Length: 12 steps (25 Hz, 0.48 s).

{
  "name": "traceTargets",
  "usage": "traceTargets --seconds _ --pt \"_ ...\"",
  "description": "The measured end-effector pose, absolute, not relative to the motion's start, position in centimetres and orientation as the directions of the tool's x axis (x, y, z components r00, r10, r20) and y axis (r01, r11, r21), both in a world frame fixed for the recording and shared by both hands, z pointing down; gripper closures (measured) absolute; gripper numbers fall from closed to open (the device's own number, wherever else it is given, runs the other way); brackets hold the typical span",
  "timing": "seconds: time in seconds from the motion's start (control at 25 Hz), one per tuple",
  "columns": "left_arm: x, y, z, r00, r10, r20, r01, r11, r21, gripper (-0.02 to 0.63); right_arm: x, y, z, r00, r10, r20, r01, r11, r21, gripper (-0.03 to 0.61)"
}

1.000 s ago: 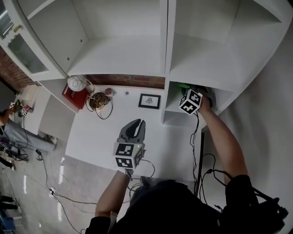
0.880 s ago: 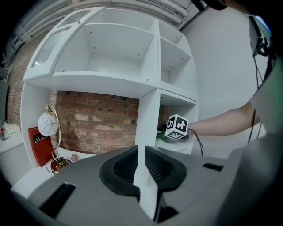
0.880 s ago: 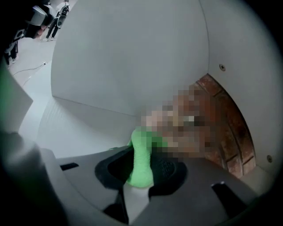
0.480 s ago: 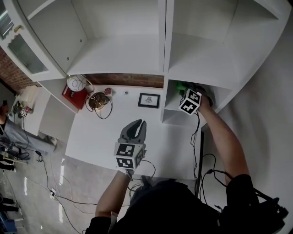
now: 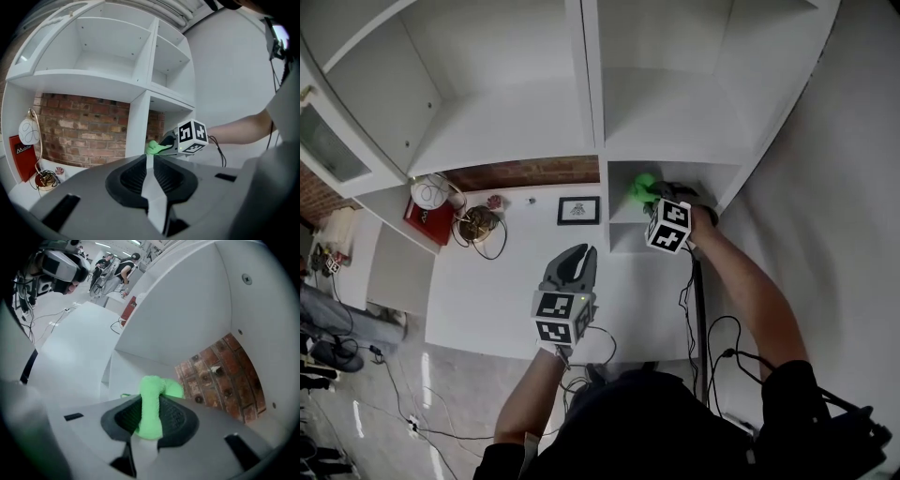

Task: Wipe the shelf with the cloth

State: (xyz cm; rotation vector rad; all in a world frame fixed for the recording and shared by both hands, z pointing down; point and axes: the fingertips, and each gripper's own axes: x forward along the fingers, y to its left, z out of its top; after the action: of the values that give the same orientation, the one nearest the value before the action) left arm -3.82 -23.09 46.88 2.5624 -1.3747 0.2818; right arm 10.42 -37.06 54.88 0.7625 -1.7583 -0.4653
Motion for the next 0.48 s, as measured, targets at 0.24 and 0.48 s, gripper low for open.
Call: traceTargets --seconds 0.24,0.48 --pt "-0.8 -23.2 47.1 0.606 -0.748 0.27 -0.791 -0.602 0.108 0.568 10.9 -34.0 54.8 -0.203 -0.706 0.678 -0.265 0.707 0.656 0.488" --pt "1.6 -23.5 47.2 0.659 -0.702 0.27 -0.746 -0.657 0.114 0.568 11.2 -31.6 54.8 -0.217 -0.714 0.666 -0.269 0.7 0.662 0.488"
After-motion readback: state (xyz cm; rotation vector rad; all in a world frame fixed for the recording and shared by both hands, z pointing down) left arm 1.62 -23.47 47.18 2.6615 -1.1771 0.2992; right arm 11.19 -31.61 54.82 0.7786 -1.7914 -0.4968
